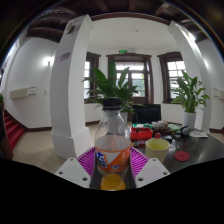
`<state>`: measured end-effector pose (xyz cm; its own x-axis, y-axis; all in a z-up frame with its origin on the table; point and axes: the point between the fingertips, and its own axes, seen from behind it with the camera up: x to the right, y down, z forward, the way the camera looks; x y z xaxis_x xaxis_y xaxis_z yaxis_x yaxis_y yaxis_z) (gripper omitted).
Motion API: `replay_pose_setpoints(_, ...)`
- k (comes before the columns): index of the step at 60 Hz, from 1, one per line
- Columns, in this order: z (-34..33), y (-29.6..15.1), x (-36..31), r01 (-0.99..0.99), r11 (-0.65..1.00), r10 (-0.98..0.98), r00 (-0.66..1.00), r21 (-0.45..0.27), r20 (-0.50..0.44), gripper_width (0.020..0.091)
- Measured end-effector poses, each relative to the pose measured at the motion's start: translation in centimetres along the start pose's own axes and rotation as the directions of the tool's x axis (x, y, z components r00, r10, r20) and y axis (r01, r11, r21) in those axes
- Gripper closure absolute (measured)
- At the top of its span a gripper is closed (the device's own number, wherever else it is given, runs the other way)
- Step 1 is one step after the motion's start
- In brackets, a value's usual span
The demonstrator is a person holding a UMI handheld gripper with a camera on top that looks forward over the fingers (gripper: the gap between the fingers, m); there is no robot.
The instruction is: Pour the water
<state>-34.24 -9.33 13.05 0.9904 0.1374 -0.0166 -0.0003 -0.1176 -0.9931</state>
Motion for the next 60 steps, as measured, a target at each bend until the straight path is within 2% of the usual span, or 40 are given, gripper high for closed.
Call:
replay_pose_setpoints(5,0.0,0.0,-0.2,0.019,1.000,-0.019,1.000,0.011,0.004,0.0724)
replay_pose_setpoints(7,0.0,0.0,-0.2,0.018,1.000,-0.019,1.000,0.011,0.007,0.0716)
replay_pose_setpoints(8,0.0,0.1,-0.1,0.017,1.000,-0.017,1.000,0.011,0.010,0.0746)
replay_pose_setpoints(26,0.1,0.1,0.1,-0.024,1.000,0.023,0.999,0.006,0.030,0.0747)
replay_pose_setpoints(32,1.1,-0.2,0.7,-0.161,0.986,0.162,0.986,-0.036,0.028,0.0747)
replay_pose_setpoints(38,2.1,-1.4,1.3,-0.369,0.929,0.369,0.929,-0.032,0.023,0.0748)
replay_pose_setpoints(48,5.4,-2.4,1.5,-0.734,0.677,0.736,0.675,-0.062,0.047,0.0746)
replay_pose_setpoints(54,6.9,-3.1,1.8,-0.900,0.430,0.902,0.424,-0.071,0.083,0.0749)
replay_pose_setpoints(60,8.3,-4.5,2.9,-0.986,0.160,0.981,0.153,-0.052,0.120,0.0747)
